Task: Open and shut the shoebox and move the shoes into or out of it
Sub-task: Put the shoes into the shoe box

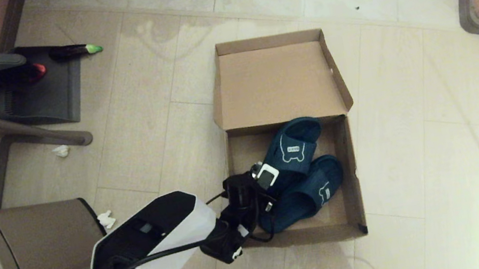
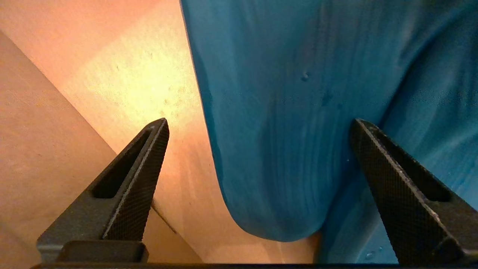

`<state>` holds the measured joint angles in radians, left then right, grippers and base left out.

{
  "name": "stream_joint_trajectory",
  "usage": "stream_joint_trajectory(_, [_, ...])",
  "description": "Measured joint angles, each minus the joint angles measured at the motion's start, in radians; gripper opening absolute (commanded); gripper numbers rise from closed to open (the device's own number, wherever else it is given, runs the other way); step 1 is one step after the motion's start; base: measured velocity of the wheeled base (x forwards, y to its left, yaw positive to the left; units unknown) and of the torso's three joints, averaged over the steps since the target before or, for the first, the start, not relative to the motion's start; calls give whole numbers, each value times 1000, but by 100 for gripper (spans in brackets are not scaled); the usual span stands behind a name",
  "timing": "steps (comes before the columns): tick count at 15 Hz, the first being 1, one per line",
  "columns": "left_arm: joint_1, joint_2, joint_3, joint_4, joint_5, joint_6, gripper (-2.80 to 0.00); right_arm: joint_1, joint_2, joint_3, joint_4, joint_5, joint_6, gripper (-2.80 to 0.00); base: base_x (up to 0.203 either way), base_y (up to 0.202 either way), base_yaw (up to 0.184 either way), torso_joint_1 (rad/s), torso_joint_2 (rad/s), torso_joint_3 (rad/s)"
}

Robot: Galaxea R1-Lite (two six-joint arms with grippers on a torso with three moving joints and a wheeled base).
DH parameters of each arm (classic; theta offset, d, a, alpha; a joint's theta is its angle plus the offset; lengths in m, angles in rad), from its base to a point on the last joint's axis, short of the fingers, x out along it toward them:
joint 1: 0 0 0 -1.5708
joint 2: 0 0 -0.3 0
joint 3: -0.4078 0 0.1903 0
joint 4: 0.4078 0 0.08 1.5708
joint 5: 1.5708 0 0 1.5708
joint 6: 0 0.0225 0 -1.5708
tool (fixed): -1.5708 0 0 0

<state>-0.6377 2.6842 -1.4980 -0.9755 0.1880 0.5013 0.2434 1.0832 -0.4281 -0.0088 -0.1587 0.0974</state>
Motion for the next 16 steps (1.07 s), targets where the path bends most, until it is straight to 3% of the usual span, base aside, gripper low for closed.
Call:
stream_joint_trajectory(2, [9, -25, 28, -7, -7, 3, 0, 1, 2, 1, 0, 0, -2, -280, 0, 0, 0, 0, 0, 0])
stream_joint_trajectory(9, [12, -45, -153, -43, -18, -1, 0, 1, 6, 4, -2, 1, -9, -280, 0, 0, 0, 0, 0, 0])
stream_joint_trajectory(16, [-5, -48, -198, -75, -17, -31, 0, 1, 7, 11, -2, 1, -9, -280, 0, 0, 0, 0, 0, 0])
